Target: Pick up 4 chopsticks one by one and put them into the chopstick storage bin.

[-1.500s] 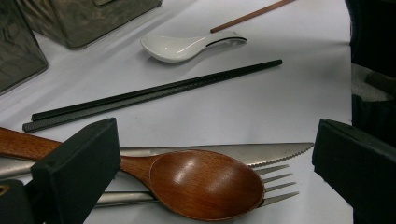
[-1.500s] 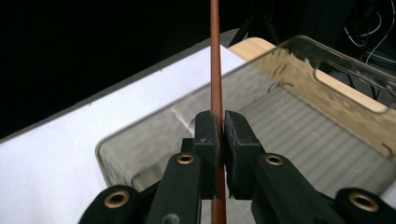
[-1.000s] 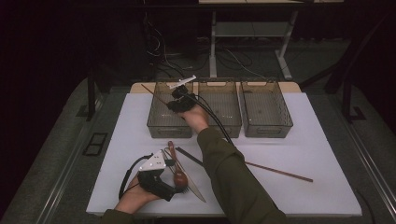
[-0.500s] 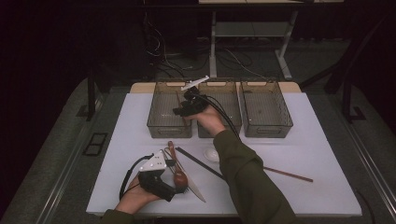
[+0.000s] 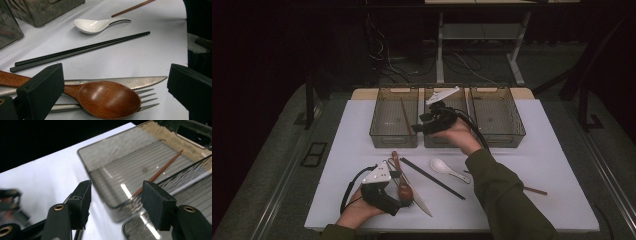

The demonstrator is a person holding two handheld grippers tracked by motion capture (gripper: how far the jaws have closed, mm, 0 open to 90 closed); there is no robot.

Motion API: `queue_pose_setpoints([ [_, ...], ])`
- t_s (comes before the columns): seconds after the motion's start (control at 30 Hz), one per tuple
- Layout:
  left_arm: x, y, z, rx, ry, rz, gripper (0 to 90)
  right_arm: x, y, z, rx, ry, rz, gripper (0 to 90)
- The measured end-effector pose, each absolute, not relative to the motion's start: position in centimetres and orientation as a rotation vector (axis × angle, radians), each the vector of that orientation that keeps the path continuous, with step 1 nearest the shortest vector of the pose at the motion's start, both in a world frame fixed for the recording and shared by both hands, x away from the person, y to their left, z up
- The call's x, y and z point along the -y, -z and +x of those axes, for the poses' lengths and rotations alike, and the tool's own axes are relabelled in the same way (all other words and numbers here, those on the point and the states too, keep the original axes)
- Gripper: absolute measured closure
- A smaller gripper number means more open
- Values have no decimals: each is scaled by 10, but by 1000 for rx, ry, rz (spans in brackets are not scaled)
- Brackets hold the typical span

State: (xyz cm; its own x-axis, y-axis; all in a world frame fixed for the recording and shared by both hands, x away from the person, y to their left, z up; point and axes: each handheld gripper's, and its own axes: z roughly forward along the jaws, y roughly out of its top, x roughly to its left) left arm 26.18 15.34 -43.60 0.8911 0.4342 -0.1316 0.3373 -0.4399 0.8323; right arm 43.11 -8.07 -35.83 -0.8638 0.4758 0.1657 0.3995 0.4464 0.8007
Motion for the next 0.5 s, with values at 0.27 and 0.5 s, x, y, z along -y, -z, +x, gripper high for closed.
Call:
queue_pose_setpoints([
  [0.27,-153,437,263,-572,-125,2060,0,105,361,413,-2610,-1400,748,399],
  [0.5,-153,437,264,-585,-124,2057,0,133,365,400,-2596,-1412,738,398],
])
